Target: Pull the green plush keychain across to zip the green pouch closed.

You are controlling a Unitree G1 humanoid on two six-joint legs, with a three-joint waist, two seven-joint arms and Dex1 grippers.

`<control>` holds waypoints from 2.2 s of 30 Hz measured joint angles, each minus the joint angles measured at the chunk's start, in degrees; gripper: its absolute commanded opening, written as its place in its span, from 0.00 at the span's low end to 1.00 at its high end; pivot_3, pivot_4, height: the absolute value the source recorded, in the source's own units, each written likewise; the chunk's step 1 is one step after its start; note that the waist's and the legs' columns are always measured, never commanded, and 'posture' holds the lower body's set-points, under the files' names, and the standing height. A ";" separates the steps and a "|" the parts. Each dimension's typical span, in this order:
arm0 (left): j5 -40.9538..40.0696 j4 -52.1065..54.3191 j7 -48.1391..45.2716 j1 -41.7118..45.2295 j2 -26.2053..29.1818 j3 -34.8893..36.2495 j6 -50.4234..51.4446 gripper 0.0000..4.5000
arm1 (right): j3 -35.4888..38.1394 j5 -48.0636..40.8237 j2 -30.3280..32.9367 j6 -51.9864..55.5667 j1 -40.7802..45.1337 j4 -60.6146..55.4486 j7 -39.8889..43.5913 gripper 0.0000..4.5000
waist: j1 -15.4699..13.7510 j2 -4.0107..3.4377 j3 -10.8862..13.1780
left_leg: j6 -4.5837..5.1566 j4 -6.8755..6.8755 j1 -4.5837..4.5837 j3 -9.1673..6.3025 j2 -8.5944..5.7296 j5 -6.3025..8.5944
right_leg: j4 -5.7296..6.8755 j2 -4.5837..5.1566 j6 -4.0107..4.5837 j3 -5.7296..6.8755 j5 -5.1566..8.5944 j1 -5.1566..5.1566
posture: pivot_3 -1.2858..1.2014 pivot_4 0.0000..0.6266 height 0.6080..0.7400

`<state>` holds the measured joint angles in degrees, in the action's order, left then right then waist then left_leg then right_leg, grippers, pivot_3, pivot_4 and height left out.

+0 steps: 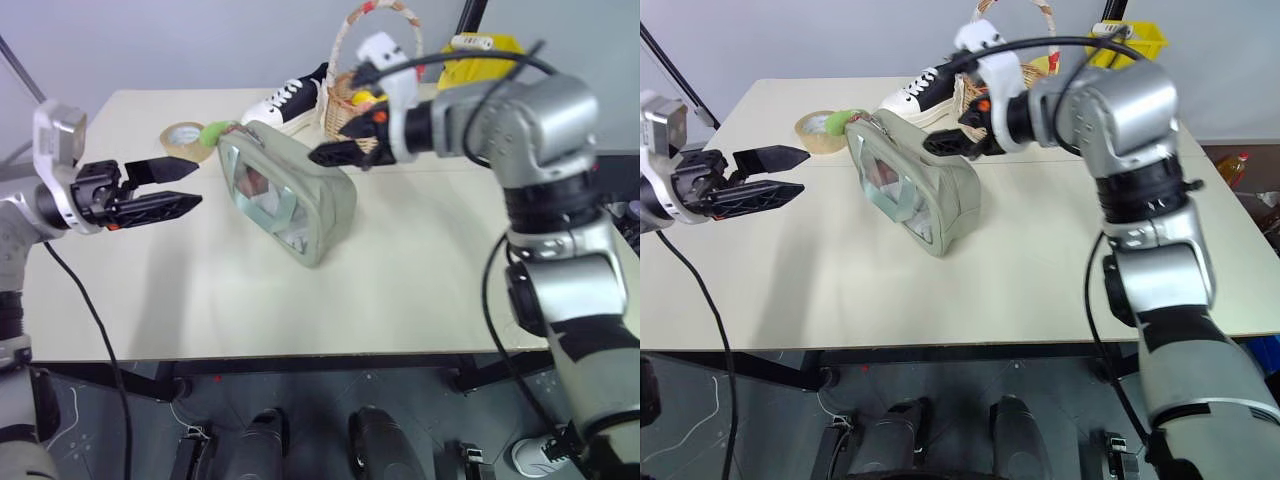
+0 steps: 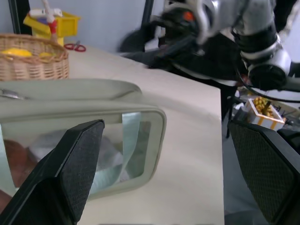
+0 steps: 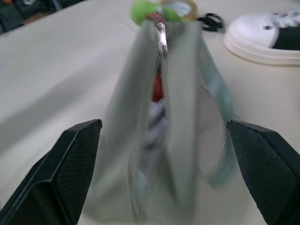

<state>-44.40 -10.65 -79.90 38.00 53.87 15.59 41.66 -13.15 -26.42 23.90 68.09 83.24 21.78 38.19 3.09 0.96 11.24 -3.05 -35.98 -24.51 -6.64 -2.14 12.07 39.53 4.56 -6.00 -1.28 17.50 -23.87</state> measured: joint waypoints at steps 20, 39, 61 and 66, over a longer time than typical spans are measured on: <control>0.26 0.40 1.46 -6.00 2.22 4.01 -3.45 1.00 | -3.28 15.76 -18.36 -16.89 8.17 30.77 4.94 0.01 | 0.92 0.02 -0.01 | -0.18 -0.02 -0.08 0.00 -0.04 -0.10 | 0.60 -0.10 0.02 -0.11 0.00 -0.45 | 0.52 0.24 0.66; 1.78 -2.14 -1.11 -3.35 2.86 1.92 -4.53 1.00 | -12.61 14.59 8.88 -27.55 -17.49 -25.33 35.88 0.01 | 1.29 0.04 -0.02 | -0.18 -0.20 -0.42 -0.06 0.04 -0.11 | 0.68 -0.19 0.02 -0.01 -0.02 -0.69 | 0.52 0.24 0.66; 3.94 -2.75 -4.22 -2.73 2.77 -0.97 -4.73 1.00 | -0.54 5.58 26.70 -13.96 -24.19 -42.85 35.44 0.87 | 0.28 0.06 -0.03 | -0.18 -0.24 -0.40 -0.03 0.05 -0.11 | 0.59 -0.04 0.02 -0.01 -0.01 -0.57 | 0.52 0.24 0.66; 4.02 -3.28 -4.68 -1.74 2.54 -1.61 -4.75 1.00 | -3.82 9.73 27.61 -18.38 -28.25 -41.52 32.12 0.34 | 0.33 0.06 -0.03 | -0.18 -0.24 -0.40 -0.01 0.05 -0.12 | 0.60 -0.04 0.02 -0.03 -0.01 -0.58 | 0.52 0.24 0.66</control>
<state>-40.37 -13.93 -84.58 36.27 56.41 13.98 36.91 -16.97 -16.69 51.51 49.71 54.99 -19.74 70.31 3.42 1.02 11.21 -3.23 -36.21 -24.90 -6.65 -2.10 11.95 40.12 4.53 -5.98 -1.31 17.49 -24.45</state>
